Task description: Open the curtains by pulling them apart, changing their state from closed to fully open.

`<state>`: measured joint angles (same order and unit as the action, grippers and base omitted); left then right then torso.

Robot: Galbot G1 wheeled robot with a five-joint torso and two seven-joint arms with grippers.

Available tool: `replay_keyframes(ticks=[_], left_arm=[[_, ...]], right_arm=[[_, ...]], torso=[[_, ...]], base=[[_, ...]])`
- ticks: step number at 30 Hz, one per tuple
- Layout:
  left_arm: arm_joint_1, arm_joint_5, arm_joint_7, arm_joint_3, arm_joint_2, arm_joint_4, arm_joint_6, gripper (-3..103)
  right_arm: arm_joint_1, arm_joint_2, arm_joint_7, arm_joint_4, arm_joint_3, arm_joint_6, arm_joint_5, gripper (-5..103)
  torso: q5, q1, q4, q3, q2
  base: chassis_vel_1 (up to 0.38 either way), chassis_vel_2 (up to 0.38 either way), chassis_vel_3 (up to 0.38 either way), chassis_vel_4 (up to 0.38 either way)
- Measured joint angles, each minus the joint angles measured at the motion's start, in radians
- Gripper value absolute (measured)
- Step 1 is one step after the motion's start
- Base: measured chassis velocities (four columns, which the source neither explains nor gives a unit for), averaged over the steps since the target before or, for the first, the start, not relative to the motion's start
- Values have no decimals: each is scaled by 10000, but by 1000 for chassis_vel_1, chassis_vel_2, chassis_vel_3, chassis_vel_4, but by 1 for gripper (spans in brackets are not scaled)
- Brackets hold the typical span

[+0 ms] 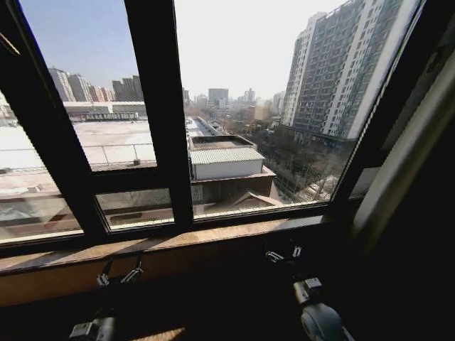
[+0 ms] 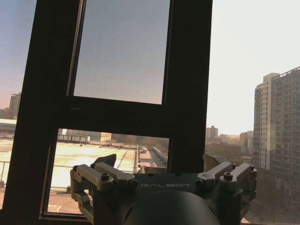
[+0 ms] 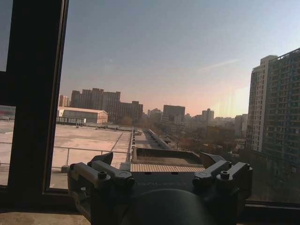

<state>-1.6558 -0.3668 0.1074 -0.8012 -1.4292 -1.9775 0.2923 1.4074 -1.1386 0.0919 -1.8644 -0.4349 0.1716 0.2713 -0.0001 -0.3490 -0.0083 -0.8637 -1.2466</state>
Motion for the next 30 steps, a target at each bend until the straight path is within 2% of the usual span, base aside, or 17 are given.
replay_keyframes(ticks=[10,14,23,30], left_arm=[[0,0,0,-1,0,0,0,100],[0,0,0,-2,1,0,0,100],[0,0,2,0,0,-3,1,100],[-3,1,1,-5,1,-2,2,100]], right_arm=[[0,0,0,0,0,0,0,100],[0,0,0,-1,0,0,0,100],[3,0,0,0,0,0,0,100],[4,-1,0,-1,1,0,0,100]], torso=[[4,1,0,0,-1],[-7,-1,2,-2,0],[10,3,0,1,-3],[-5,9,-1,5,-9]], base=[[326,-333,-333,335],[379,-357,-384,358],[353,-348,-335,344],[128,-121,-162,172]])
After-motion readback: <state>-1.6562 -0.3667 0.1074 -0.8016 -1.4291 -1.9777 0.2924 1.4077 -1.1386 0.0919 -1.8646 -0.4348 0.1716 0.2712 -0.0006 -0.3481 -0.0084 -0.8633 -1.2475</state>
